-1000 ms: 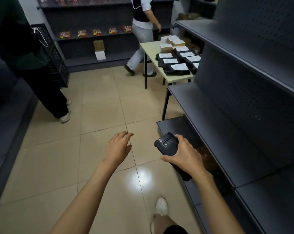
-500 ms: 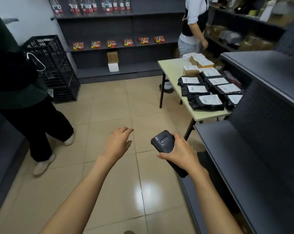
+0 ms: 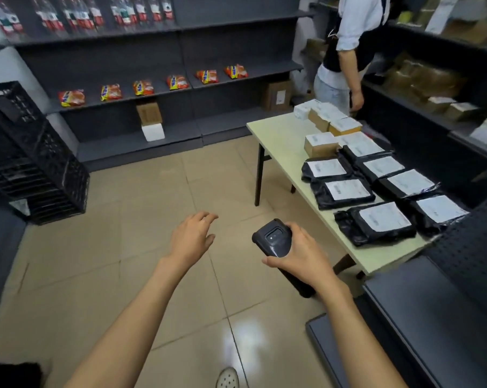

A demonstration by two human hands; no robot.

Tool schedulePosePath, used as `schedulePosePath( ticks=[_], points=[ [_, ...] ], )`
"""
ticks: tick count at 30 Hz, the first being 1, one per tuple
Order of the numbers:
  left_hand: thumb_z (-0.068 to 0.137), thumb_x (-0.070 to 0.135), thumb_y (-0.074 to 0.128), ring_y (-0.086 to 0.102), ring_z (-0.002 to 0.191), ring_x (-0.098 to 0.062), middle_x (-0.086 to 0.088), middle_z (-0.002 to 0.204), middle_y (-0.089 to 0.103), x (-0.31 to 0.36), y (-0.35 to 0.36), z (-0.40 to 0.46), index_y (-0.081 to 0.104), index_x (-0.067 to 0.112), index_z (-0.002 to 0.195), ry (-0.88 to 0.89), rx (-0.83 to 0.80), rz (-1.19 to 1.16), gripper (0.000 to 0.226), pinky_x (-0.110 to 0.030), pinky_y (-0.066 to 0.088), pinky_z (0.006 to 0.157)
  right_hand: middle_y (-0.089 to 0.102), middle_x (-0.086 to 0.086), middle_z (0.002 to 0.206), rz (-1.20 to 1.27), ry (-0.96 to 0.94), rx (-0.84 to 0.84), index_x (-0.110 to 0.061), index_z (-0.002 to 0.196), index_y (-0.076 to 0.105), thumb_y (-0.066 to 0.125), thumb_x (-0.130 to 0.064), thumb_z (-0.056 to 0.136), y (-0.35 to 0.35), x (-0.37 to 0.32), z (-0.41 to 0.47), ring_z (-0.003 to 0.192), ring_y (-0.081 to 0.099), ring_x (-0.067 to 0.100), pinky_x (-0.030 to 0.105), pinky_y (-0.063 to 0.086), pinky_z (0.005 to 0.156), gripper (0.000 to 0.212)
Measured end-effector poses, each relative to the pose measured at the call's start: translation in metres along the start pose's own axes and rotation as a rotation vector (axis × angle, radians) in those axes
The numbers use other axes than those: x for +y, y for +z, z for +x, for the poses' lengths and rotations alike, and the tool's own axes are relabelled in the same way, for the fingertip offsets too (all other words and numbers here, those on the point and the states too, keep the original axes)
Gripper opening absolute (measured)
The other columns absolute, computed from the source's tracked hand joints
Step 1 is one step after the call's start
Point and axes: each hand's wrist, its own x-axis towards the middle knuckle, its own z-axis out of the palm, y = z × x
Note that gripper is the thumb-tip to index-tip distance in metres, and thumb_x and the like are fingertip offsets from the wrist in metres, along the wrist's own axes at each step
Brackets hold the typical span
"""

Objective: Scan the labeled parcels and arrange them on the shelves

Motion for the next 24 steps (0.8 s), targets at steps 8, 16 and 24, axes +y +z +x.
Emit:
schedulePosePath(
  ticks=[8,16,24],
  points=[
    [0.095,0.027,0.057,0.047,0.125,-0.022,0.004,0.14,0.049,0.001,0.009,0.205,0.045,0.025,0.142,0.187,-0.101,-0.001,0.048,-0.037,0.045,0.09,0.057,-0.006,0.127,0.043,0.191,0.059,-0.027,0.135,0.042,0.082,-0.058,0.059,-0.023,0.007,0.149,0.111,0.059,0.019,0.042,0.051,0.091,0.091],
    [0.096,0.025,0.056,0.049,0.124,-0.024,0.006,0.142,0.047,0.036,0.034,0.413,0.043,0.027,0.143,0.283,-0.16,-0.006,0.049,-0.04,0.048,0.092,0.054,-0.006,0.127,0.083,0.267,0.123,-0.026,0.138,0.04,0.082,-0.055,0.065,-0.084,0.044,0.343,0.107,0.058,0.018,0.039,0.052,0.085,0.09],
    [0.095,0.025,0.059,0.047,0.126,-0.023,0.002,0.143,0.047,0.109,0.059,0.602,0.043,0.022,0.144,0.439,-0.204,-0.063,0.051,-0.038,0.045,0.097,0.053,-0.004,0.131,0.072,0.42,0.167,-0.025,0.142,0.038,0.083,-0.056,0.068,-0.162,0.095,0.486,0.113,0.058,0.022,0.034,0.044,0.078,0.092]
  ],
)
